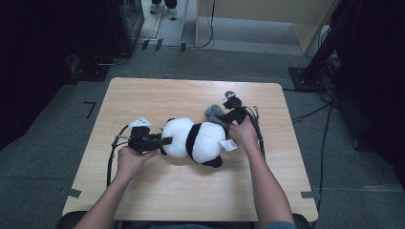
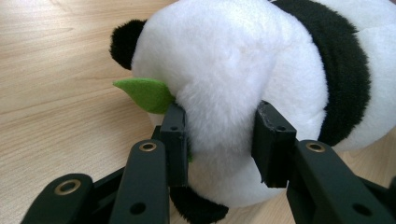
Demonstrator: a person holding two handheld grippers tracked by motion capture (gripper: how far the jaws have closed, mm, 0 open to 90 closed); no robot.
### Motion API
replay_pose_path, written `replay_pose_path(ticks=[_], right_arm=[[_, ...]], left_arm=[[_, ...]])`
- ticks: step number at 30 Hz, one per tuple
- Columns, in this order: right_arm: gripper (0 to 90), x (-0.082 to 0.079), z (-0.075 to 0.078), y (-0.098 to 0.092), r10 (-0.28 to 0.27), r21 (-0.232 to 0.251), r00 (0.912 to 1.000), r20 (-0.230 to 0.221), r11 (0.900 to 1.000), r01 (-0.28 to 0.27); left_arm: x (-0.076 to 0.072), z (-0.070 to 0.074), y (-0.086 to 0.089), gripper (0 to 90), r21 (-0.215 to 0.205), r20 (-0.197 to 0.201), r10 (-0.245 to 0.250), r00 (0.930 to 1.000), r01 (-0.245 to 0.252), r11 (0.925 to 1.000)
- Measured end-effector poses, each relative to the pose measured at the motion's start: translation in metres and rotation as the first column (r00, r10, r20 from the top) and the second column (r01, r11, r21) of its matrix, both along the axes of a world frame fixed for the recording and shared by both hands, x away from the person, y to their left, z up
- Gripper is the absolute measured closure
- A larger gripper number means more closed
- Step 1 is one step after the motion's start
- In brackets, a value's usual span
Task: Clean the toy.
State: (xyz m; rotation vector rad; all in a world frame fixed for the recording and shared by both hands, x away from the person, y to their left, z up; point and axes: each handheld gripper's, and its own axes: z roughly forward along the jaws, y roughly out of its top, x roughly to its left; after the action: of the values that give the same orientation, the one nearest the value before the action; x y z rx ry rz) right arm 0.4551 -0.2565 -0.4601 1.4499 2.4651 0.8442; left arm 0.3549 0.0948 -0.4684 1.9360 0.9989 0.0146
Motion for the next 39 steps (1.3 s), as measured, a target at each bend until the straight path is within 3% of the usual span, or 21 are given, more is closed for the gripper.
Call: replay_pose_path(ticks=[4, 6, 9, 14, 18, 21, 23, 28, 30, 32, 36, 39], right_arm=[[74.8, -0.006, 0.025, 0.002, 0.001, 0.031, 0.996, 0.09, 1.0, -0.004], [74.9, -0.007, 0.041, 0.006, 0.004, 0.048, 0.9949, 0.101, 0.999, -0.009], [75.1, -0.014, 0.066, 0.016, 0.041, 0.065, 0.9859, 0.162, 0.997, -0.052], [75.0, -0.027, 0.1, 0.05, 0.123, 0.077, 0.9693, 0.213, 0.987, -0.143], [75.0, -0.037, 0.112, 0.081, 0.2, 0.097, 0.9539, 0.223, 0.969, -0.226], [74.9, -0.042, 0.111, 0.104, 0.254, 0.099, 0.9409, 0.224, 0.954, -0.282], [74.9, -0.045, 0.105, 0.117, 0.283, 0.094, 0.937, 0.205, 0.947, -0.306], [74.8, -0.047, 0.077, 0.138, 0.342, 0.047, 0.9303, 0.133, 0.935, -0.351], [74.8, -0.047, 0.066, 0.137, 0.337, 0.034, 0.934, 0.118, 0.939, -0.343], [74.8, -0.045, 0.063, 0.13, 0.326, 0.074, 0.9374, 0.123, 0.939, -0.336], [74.8, -0.045, 0.062, 0.118, 0.316, 0.05, 0.9411, 0.121, 0.945, -0.323], [74.8, -0.044, 0.06, 0.106, 0.294, 0.049, 0.9493, 0.112, 0.953, -0.3]], left_arm=[[0.0, 0.0, 0.0, 61.3, -0.002, -0.001, -0.001, 1.0, 0.001, 1.0], [0.0, 0.0, 0.0, 61.3, -0.003, -0.001, 0.0, 1.0, 0.0, 1.0], [-0.001, 0.0, 0.0, 61.2, -0.005, -0.001, 0.002, 1.0, -0.002, 1.0], [-0.001, 0.0, 0.0, 61.1, -0.004, 0.002, 0.004, 1.0, -0.004, 1.0], [-0.001, 0.0, 0.0, 61.2, -0.004, 0.006, 0.005, 1.0, -0.005, 1.0], [-0.001, 0.0, 0.0, 61.1, -0.003, 0.008, 0.005, 1.0, -0.005, 1.0], [-0.001, 0.0, 0.0, 61.1, -0.002, 0.008, 0.005, 1.0, -0.005, 1.0], [-0.001, 0.0, 0.0, 61.2, 0.005, 0.005, 0.006, 1.0, -0.006, 1.0], [0.0, 0.0, 0.0, 61.3, 0.005, 0.001, 0.007, 1.0, -0.007, 1.0], [0.0, 0.0, -0.001, 61.3, 0.008, 0.003, 0.008, 1.0, -0.008, 0.9999], [0.0, 0.001, -0.001, 61.6, 0.012, 0.001, 0.01, 1.0, -0.01, 0.9999], [0.0, 0.001, -0.001, 61.6, 0.011, 0.001, 0.008, 1.0, -0.008, 0.9999]])
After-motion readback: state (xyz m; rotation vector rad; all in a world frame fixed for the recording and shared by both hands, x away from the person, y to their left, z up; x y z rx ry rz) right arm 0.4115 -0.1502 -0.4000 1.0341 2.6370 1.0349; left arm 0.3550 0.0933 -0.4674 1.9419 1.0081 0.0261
